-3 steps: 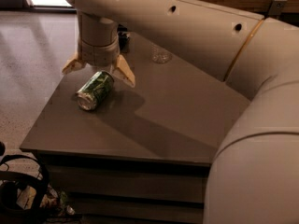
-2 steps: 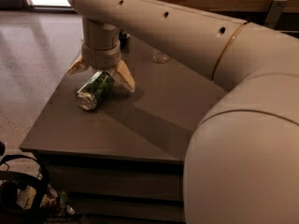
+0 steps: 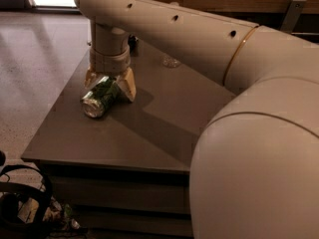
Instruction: Place green can upright
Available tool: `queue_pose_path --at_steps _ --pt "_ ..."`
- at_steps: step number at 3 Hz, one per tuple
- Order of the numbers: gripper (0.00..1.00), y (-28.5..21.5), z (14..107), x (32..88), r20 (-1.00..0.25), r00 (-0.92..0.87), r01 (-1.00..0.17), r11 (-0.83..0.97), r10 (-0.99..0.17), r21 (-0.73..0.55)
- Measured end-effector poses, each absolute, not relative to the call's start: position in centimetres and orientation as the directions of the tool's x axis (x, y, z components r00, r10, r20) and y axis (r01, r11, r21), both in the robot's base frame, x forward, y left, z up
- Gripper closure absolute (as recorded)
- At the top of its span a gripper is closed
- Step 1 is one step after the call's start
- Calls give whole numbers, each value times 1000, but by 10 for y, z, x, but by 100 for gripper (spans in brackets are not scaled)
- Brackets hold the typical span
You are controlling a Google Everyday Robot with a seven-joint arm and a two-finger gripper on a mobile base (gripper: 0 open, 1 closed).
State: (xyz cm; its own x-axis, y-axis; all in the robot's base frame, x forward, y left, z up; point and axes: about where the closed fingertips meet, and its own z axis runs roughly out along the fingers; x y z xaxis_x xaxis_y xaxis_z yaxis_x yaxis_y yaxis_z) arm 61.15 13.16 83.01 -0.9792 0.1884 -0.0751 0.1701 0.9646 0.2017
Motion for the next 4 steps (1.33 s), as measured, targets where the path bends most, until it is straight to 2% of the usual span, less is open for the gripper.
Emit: queue_pose_path --at_steps 1,3,4 --pt "57 132 828 611 -75 -981 162 966 180 200" --pt "100 133 825 611 -75 -983 151 969 168 197" --pt "100 132 837 616 -145 -982 82 967 119 241"
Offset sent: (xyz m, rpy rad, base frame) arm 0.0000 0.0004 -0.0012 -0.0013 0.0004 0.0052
